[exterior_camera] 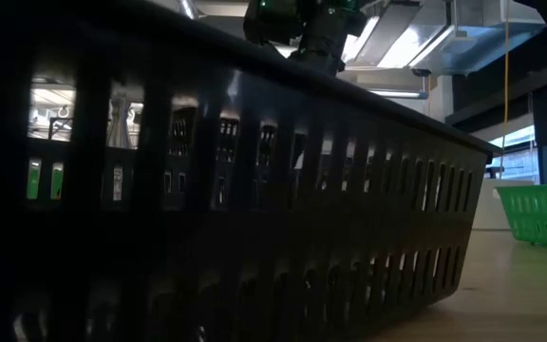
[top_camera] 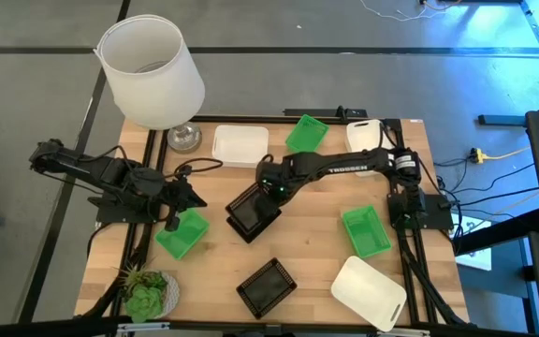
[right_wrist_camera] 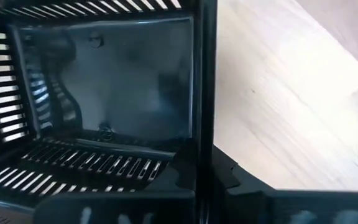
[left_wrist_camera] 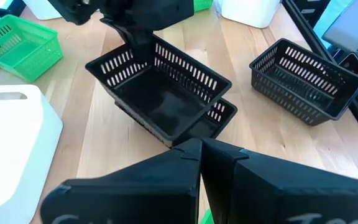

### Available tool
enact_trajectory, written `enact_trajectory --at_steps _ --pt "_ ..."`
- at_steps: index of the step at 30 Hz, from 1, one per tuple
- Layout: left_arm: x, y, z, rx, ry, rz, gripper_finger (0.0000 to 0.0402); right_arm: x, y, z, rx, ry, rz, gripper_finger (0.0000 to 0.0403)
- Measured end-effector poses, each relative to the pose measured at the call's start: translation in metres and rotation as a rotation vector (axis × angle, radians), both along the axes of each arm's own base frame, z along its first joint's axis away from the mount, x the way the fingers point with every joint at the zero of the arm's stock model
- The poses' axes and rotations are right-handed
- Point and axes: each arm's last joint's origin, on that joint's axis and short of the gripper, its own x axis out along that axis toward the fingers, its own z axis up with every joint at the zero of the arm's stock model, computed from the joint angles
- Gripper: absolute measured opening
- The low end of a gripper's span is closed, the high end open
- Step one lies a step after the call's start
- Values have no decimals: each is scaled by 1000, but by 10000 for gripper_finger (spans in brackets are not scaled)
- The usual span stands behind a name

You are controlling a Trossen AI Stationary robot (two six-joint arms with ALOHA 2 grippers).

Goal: Stack baskets by color
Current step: Stack the top right black bin on the top left black bin

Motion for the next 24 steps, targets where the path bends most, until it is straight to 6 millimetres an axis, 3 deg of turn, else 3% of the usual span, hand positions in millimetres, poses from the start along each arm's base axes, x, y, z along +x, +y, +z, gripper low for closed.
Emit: enact_trajectory --at_steps 16,24 --pt "0 0 -1 -1 7 2 0 6 5 -22 28 50 45 2" --pt "0 0 -1 -4 7 3 0 7 5 -23 10 39 109 39"
